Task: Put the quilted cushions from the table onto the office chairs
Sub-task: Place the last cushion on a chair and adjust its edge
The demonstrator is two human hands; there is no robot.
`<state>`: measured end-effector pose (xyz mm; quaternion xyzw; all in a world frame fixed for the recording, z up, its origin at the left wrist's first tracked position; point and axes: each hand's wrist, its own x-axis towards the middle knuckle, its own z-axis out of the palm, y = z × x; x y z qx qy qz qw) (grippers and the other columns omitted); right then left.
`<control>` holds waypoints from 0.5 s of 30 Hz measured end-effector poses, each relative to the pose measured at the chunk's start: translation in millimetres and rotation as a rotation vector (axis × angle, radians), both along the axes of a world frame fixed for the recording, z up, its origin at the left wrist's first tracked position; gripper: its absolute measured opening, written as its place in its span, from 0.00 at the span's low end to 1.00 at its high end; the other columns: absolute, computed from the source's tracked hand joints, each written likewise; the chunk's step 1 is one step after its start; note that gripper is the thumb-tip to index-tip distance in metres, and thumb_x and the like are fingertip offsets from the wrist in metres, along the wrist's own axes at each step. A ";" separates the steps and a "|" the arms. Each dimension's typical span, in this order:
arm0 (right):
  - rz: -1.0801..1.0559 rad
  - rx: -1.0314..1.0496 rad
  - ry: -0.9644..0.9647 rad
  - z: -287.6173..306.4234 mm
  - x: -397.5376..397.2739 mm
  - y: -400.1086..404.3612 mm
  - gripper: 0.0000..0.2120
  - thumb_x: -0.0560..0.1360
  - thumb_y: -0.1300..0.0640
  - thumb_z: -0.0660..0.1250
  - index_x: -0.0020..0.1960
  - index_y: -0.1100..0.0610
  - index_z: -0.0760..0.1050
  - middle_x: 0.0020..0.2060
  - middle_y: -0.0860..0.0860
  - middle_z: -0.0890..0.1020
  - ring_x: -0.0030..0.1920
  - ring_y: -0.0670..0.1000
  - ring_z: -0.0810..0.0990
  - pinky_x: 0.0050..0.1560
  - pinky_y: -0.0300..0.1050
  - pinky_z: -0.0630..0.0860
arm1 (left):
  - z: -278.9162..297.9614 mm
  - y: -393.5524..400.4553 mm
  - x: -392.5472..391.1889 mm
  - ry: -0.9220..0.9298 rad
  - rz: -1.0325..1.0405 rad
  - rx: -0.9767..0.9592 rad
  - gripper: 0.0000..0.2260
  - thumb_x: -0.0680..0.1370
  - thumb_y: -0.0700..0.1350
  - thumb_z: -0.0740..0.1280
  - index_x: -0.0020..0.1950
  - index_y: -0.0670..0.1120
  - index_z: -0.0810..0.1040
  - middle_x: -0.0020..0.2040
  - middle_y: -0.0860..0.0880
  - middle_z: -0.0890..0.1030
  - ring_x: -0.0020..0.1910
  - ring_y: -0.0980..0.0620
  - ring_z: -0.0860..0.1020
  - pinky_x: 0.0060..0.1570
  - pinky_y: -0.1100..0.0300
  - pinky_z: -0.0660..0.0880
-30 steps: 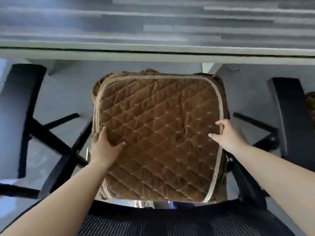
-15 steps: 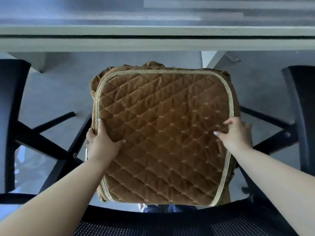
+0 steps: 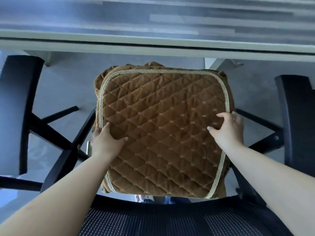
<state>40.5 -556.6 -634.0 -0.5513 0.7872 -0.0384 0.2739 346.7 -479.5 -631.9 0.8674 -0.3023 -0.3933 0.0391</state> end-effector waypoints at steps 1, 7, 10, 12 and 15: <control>0.048 -0.006 -0.033 7.0 7.0 -0.2 0.19 0.72 0.57 0.72 0.61 0.55 0.73 0.66 0.56 0.71 0.66 0.56 0.69 0.60 0.48 0.70 | 7.7 2.5 -3.9 0.043 0.012 -0.013 0.33 0.73 0.51 0.72 0.75 0.49 0.63 0.75 0.43 0.64 0.71 0.41 0.65 0.66 0.47 0.68; 0.222 0.128 -0.418 82.4 92.1 0.6 0.07 0.76 0.55 0.65 0.54 0.50 0.76 0.41 0.40 0.79 0.47 0.44 0.79 0.40 0.34 0.71 | 101.4 19.2 -28.1 0.368 0.163 -0.179 0.14 0.76 0.50 0.68 0.61 0.52 0.76 0.51 0.57 0.81 0.49 0.57 0.76 0.47 0.60 0.72; 0.377 0.119 -0.539 136.5 148.1 20.6 0.05 0.76 0.54 0.66 0.52 0.50 0.76 0.40 0.39 0.77 0.42 0.39 0.77 0.37 0.29 0.67 | 155.8 35.8 -16.6 0.441 0.327 -0.290 0.11 0.75 0.50 0.69 0.58 0.54 0.78 0.50 0.58 0.82 0.51 0.58 0.79 0.51 0.60 0.76; 0.483 0.122 -0.620 177.0 185.2 38.7 0.05 0.76 0.53 0.66 0.51 0.50 0.77 0.42 0.43 0.80 0.45 0.42 0.80 0.42 0.31 0.71 | 192.4 54.2 5.2 0.434 0.448 -0.375 0.10 0.74 0.51 0.71 0.55 0.56 0.79 0.51 0.54 0.83 0.51 0.55 0.81 0.56 0.55 0.78; 0.599 0.140 -0.678 229.8 233.9 70.1 0.05 0.76 0.54 0.66 0.52 0.51 0.77 0.44 0.46 0.81 0.46 0.46 0.80 0.48 0.36 0.75 | 239.8 92.1 44.3 0.393 0.577 -0.461 0.09 0.75 0.50 0.70 0.55 0.55 0.79 0.52 0.51 0.83 0.52 0.53 0.81 0.55 0.55 0.78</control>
